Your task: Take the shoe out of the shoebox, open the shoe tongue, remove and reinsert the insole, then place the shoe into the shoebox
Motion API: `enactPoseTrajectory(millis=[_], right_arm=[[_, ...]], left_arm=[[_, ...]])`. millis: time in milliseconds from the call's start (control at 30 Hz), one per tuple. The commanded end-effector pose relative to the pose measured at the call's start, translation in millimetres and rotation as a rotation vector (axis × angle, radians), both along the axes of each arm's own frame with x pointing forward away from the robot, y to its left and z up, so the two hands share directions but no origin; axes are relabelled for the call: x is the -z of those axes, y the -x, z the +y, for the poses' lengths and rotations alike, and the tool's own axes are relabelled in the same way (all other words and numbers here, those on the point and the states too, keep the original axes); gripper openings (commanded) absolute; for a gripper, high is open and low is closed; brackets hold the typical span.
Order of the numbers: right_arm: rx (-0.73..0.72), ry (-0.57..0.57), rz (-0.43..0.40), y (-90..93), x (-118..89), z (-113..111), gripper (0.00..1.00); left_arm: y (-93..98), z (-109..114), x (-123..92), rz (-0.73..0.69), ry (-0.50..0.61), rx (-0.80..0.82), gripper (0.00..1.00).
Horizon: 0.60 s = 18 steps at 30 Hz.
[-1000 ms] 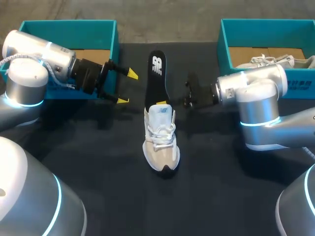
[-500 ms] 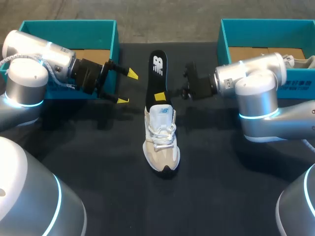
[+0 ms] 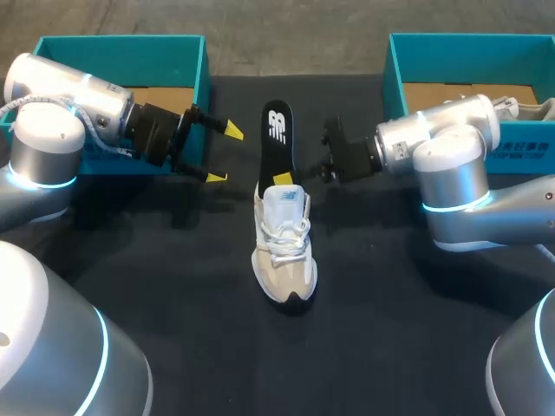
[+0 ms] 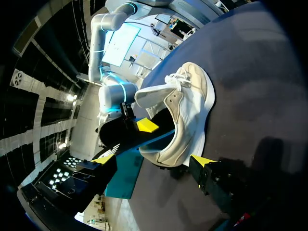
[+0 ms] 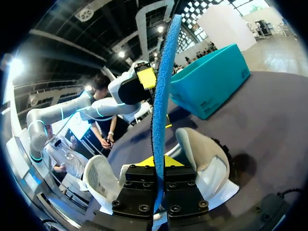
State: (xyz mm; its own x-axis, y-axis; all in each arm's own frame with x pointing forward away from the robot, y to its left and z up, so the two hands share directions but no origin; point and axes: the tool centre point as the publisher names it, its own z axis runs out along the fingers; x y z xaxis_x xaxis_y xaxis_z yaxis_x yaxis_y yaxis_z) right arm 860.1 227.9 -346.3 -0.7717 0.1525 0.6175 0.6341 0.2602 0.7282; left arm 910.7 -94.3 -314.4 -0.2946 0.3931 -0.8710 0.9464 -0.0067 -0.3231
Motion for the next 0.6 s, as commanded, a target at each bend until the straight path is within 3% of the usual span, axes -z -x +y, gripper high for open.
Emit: enactPoseTrajectory(millis=[33,200,233,333,600], right_arm=[[0.001,0.006,0.012,9.0,4.3,0.2,0.0],[-0.001,0.011,0.021,13.6,5.1,1.2,0.0],[0.002,0.008,0.016,12.2,2.7,1.0,0.1],[0.007,0.008,-0.011,6.9,-5.9,1.4,0.19],[0.011,0.014,-0.057,-9.4,-22.0,1.1,0.23]], left_arm=[[-0.7,-0.2,1.1,-0.001,0.001,0.001,1.0],[-0.7,-0.2,1.1,-0.001,0.001,0.001,1.0],[-0.7,-0.2,1.1,-0.001,0.001,0.001,1.0],[-0.7,-0.2,1.1,-0.001,0.001,0.001,1.0],[-0.7,-0.2,1.1,-0.001,0.001,0.001,1.0]])
